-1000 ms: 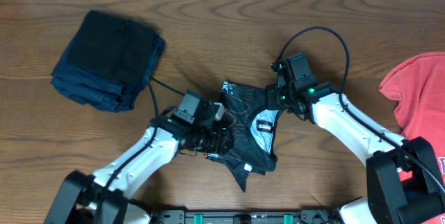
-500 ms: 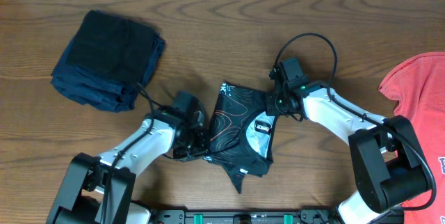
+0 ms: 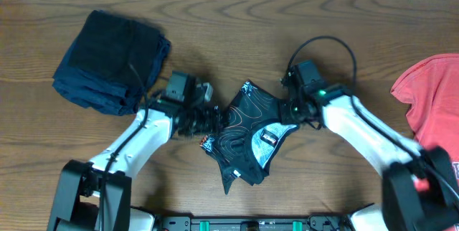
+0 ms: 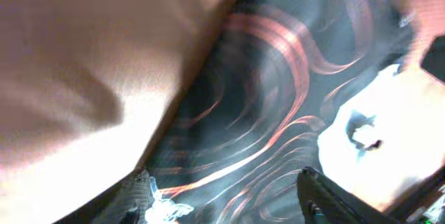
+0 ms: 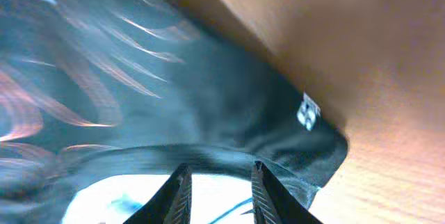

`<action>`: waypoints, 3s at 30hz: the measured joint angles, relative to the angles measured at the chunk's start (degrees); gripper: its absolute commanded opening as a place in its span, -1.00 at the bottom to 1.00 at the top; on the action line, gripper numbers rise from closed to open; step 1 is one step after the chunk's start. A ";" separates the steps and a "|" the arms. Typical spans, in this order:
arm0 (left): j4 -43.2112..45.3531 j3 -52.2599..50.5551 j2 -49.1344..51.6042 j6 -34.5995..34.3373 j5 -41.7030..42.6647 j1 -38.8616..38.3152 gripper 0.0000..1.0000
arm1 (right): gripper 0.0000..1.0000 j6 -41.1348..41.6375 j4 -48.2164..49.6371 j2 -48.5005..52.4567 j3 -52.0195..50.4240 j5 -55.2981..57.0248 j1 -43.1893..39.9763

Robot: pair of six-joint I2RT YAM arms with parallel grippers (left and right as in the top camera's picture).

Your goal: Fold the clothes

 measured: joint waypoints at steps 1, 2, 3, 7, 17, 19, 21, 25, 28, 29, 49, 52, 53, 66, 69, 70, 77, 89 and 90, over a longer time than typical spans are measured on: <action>-0.59 1.44 -0.13 0.26 -0.02 0.02 0.42 | -0.45 -0.66 0.57 -1.77 0.02 -0.35 0.00; -1.66 2.78 -0.26 0.37 -0.02 0.02 0.42 | -0.44 -1.44 1.31 -3.96 0.02 -0.81 0.00; -2.84 4.15 -0.50 0.70 0.00 0.02 0.42 | -0.45 -2.01 2.16 -5.57 0.02 -1.18 0.00; -9.81 8.92 -2.16 2.73 -0.33 0.07 0.42 | -0.48 -3.89 6.27 -7.52 0.07 -3.06 0.00; -25.55 12.44 -10.08 6.12 -7.96 0.13 0.44 | -0.55 -8.48 19.08 5.84 0.09 -8.33 0.50; -26.86 12.46 -11.47 6.25 -8.66 0.13 0.44 | -0.53 -9.55 21.81 9.51 0.09 -10.27 0.66; -27.61 12.46 -12.33 6.29 -8.98 0.13 0.44 | -0.55 -10.40 23.85 12.59 0.07 -11.80 0.72; -28.06 12.48 -12.59 6.67 -9.62 0.13 0.45 | -0.82 -9.57 26.03 16.81 0.46 -12.50 0.63; -28.06 12.46 -12.59 6.91 -9.77 0.13 0.44 | -0.90 -2.34 22.21 16.92 1.79 -8.50 0.44; -28.06 12.48 -12.59 6.99 -9.79 0.13 0.44 | -0.91 0.79 20.11 16.70 2.40 -6.73 0.24; -15.98 4.46 -11.45 -0.39 -9.94 0.13 0.87 | -0.31 13.35 -0.55 -2.49 -0.24 11.47 -6.08; -8.79 -0.42 -9.14 -3.69 -8.63 0.13 0.88 | -0.49 8.57 -0.83 -9.73 -0.13 8.11 -6.08; -7.26 -1.33 -8.37 -4.24 -7.98 0.13 0.88 | -0.53 7.45 -1.16 -10.91 -0.09 7.06 -6.08; 3.78 -3.85 3.28 -7.96 0.63 -0.37 0.89 | -0.79 9.35 -3.65 1.14 -3.58 0.37 -6.08; 6.58 -3.19 4.85 -8.68 2.91 -2.12 0.90 | -0.81 10.19 -2.36 4.24 -3.72 -0.33 -6.08; 7.96 -3.06 5.49 -9.11 3.72 -3.04 0.90 | -0.81 10.43 -2.10 5.03 -3.72 -0.50 -6.08; 16.31 -1.88 9.16 -13.05 7.13 -9.86 0.88 | -0.83 11.34 -1.40 6.62 -3.19 -1.42 -6.08; 25.59 -2.38 11.63 -22.97 6.88 -15.15 0.56 | -0.83 11.47 0.20 6.88 -3.17 -2.34 -6.08; 25.64 -2.38 11.63 -23.08 6.69 -15.43 0.58 | -0.83 11.47 0.20 6.91 -3.17 -2.36 -6.08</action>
